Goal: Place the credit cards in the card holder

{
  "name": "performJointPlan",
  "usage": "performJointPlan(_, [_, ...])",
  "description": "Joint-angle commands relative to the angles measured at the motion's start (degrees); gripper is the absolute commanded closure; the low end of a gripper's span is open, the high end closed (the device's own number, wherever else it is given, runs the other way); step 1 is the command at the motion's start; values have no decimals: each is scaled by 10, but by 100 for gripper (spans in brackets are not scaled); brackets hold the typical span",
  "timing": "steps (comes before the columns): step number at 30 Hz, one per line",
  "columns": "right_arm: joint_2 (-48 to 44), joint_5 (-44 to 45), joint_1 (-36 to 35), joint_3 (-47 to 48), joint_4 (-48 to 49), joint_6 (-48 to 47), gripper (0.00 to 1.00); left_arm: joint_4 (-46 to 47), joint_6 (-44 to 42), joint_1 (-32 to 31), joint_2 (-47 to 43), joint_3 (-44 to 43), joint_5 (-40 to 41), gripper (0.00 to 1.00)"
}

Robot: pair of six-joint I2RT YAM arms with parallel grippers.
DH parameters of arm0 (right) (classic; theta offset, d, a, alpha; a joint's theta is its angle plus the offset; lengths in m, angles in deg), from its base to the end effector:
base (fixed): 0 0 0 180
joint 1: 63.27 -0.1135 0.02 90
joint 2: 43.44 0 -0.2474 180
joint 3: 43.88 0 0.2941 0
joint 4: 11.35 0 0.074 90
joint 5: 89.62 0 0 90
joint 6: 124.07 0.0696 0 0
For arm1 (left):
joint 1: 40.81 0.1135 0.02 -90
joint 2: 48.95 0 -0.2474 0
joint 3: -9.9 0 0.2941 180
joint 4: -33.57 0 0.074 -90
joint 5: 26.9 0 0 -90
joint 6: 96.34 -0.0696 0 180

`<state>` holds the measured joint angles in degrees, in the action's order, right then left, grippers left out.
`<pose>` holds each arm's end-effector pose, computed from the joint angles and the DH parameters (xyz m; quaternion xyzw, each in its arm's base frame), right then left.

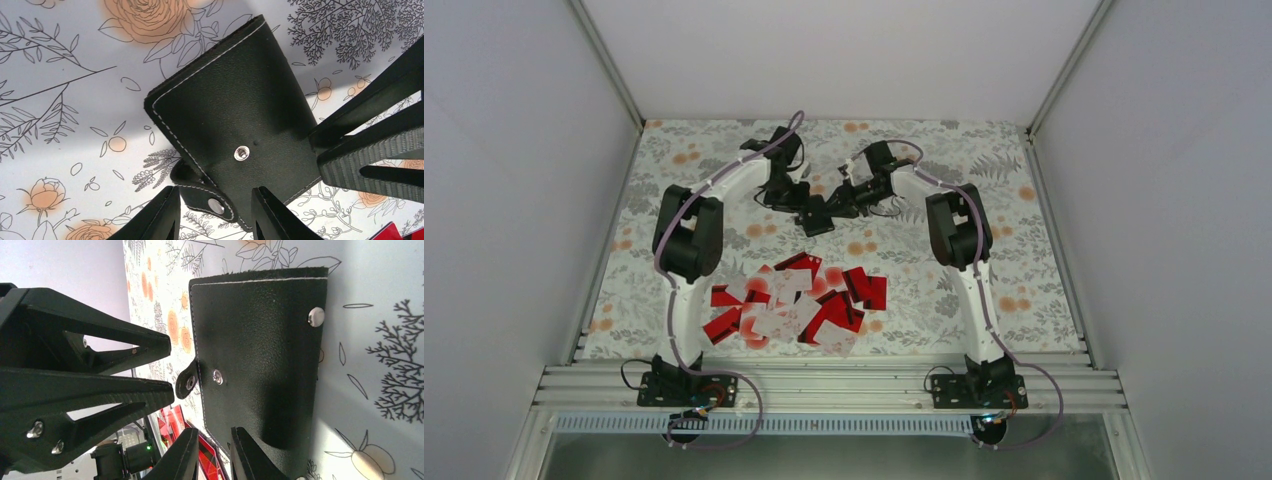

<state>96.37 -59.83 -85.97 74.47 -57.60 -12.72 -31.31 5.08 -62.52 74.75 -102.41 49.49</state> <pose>0.4600 0.2579 0.0651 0.1069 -0.8476 -0.5189 0.0295 0.4391 -0.1925 0.1236 0.1025 0.9806 -0.1466 0.0802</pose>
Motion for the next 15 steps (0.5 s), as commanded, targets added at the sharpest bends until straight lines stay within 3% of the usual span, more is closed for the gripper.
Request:
performJointPlan(1, [10, -6, -1, 6, -17, -16, 83, -20, 7, -10, 18, -26, 18, 63])
performJointPlan(11, [14, -3, -1, 8, -24, -17, 83, -51, 4, -26, 49, -66, 49, 64])
performJointPlan(15, [15, -2, -1, 6, -24, -17, 83, -55, 5, -28, 55, -72, 49, 70])
